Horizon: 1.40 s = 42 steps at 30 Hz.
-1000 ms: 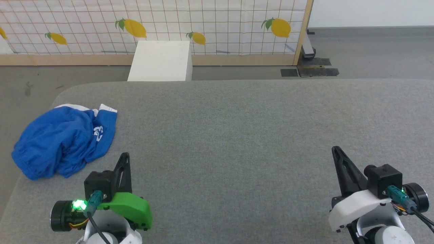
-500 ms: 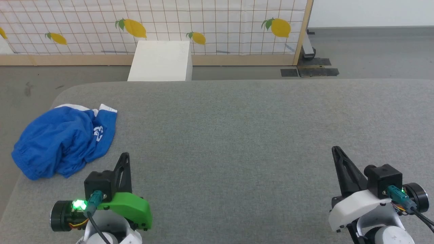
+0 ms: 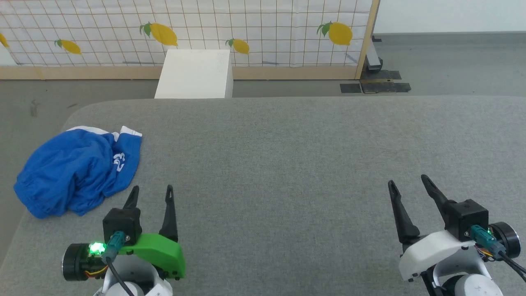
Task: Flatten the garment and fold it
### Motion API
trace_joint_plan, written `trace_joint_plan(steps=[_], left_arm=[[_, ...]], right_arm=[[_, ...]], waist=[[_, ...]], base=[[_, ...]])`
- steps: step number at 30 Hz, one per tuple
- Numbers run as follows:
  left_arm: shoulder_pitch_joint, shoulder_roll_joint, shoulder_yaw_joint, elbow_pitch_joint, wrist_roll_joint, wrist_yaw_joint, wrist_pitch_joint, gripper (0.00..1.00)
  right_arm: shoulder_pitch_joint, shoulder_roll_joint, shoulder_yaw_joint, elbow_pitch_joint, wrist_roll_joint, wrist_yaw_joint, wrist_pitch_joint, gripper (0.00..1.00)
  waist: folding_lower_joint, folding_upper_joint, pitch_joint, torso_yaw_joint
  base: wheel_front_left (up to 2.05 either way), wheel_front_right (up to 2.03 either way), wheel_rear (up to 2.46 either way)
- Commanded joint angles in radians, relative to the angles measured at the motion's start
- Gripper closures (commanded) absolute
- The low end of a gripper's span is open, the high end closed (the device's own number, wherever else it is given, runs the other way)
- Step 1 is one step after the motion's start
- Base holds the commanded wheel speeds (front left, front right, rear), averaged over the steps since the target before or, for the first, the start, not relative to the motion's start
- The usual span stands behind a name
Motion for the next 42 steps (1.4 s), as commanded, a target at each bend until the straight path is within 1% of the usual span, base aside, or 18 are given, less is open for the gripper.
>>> trace_joint_plan(steps=[1,42], left_arm=[[0.001,0.0,-0.002,0.005,-0.005,0.001,-0.009,0.0],[0.006,-0.001,-0.025,0.055,-0.053,0.012,-0.096,0.0]], right_arm=[[0.003,0.0,-0.003,0.004,0.008,0.0,-0.01,0.0],[0.031,0.001,-0.056,0.026,0.055,-0.001,-0.097,0.0]], waist=[[0.0,0.0,0.0,0.0],[0.0,0.0,0.0,0.0]], base=[[0.0,0.0,0.0],[0.0,0.0,0.0]])
